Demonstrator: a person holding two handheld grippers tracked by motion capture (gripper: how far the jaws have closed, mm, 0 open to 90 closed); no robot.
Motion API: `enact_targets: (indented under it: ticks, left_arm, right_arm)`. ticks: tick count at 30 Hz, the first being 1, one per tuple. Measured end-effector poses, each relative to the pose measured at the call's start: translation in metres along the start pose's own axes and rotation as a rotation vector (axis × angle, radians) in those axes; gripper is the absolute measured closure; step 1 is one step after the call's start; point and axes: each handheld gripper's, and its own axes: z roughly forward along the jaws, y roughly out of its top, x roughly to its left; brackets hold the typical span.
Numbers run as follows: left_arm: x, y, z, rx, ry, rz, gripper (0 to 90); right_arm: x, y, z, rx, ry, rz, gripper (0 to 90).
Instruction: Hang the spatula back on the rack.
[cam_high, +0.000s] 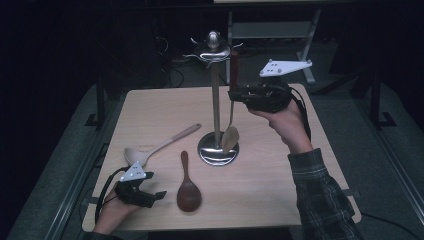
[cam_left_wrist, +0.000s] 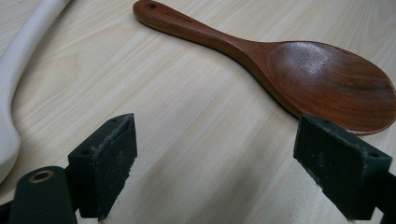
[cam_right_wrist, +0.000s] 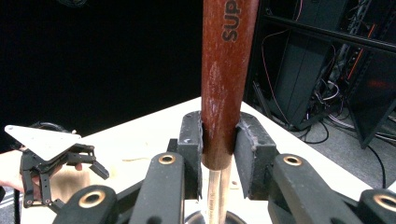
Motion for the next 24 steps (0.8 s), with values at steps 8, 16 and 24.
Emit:
enact_targets:
  ticks: [8,16,24]
  left_arm:
    - [0.000,0.000,0.000,0.002,0.000,0.001,13.1]
    - [-0.001,-0.001,0.002,-0.001,0.000,-0.006,13.1]
    - [-0.001,-0.001,0.002,0.004,0.003,-0.006,13.1]
  right_arm:
    - [-0.002,-0.003,0.000,0.007,0.013,0.020,59.7]
    - [-0.003,-0.026,0.000,0.040,-0.021,0.038,37.8]
    - [-0.010,-0.066,-0.006,0.070,-0.063,0.074,29.0]
